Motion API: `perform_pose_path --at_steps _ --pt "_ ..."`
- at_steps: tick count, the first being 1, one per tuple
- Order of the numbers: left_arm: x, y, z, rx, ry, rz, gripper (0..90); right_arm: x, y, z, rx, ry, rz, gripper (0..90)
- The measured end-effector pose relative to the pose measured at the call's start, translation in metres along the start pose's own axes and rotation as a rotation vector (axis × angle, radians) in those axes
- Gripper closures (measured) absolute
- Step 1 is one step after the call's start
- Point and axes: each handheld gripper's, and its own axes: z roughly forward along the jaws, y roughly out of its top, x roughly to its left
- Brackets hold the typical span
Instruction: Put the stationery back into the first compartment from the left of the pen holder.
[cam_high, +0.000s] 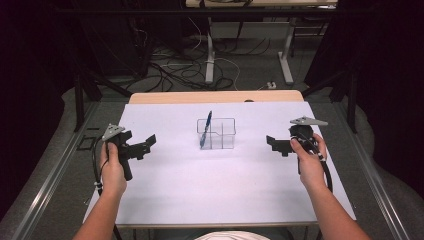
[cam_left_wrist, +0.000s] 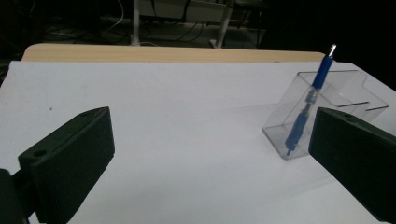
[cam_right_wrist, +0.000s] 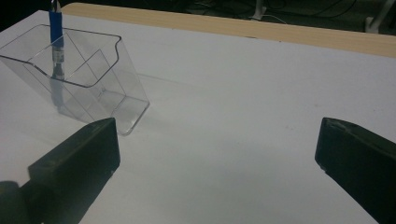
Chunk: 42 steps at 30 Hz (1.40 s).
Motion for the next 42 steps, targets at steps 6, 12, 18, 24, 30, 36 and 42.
perform_pose_path --at_steps 6,12,18,24,30,36,42 --pt "0.014 -0.012 -0.002 -0.003 0.027 -0.039 0.3 -0.004 -0.002 0.0 0.005 -0.012 0.01 0.0" --pt "0.024 -0.021 -0.003 0.011 0.038 -0.056 0.5 -0.007 -0.005 0.001 0.005 -0.022 0.018 0.0" --pt "0.028 -0.03 0.001 0.014 0.036 -0.045 0.9 -0.01 -0.006 0.002 0.004 -0.031 0.02 0.0" --pt "0.029 -0.039 0.006 0.043 0.035 -0.033 2.0 -0.011 -0.008 0.002 0.008 -0.037 0.026 0.0" --pt "0.03 -0.044 0.011 0.069 0.04 -0.028 2.4 -0.011 -0.009 0.004 0.014 -0.03 0.027 0.0" --pt "0.033 -0.046 0.011 0.065 0.048 -0.05 3.0 -0.012 -0.01 0.006 0.015 -0.032 0.026 0.0" --pt "0.036 -0.045 0.011 0.062 0.059 -0.062 3.5 -0.014 -0.011 0.007 0.017 -0.031 0.023 0.0"
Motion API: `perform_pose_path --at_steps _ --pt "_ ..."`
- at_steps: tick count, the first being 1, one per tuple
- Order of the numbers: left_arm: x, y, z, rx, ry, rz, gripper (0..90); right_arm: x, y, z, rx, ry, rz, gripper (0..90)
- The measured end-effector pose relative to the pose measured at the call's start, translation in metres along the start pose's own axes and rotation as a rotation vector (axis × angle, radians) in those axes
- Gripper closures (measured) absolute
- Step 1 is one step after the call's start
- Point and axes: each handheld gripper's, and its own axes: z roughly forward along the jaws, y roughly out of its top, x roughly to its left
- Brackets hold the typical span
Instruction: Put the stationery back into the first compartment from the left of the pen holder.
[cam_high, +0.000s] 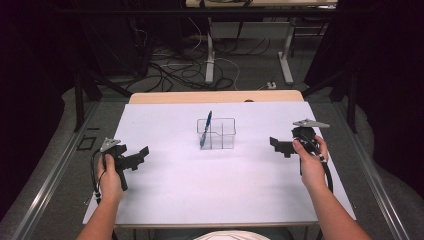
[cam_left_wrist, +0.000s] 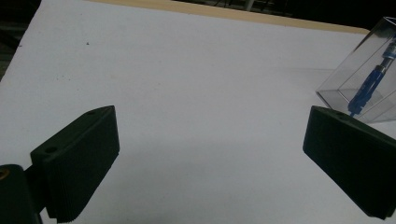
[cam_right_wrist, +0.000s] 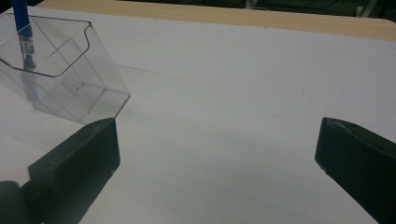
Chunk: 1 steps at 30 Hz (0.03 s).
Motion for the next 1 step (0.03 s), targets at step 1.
perform_pose_path --at_steps 1 --pt "0.0003 0.0004 0.0001 0.001 0.002 0.0 3.5 -0.0008 -0.0005 0.0005 0.003 0.004 0.0 0.0"
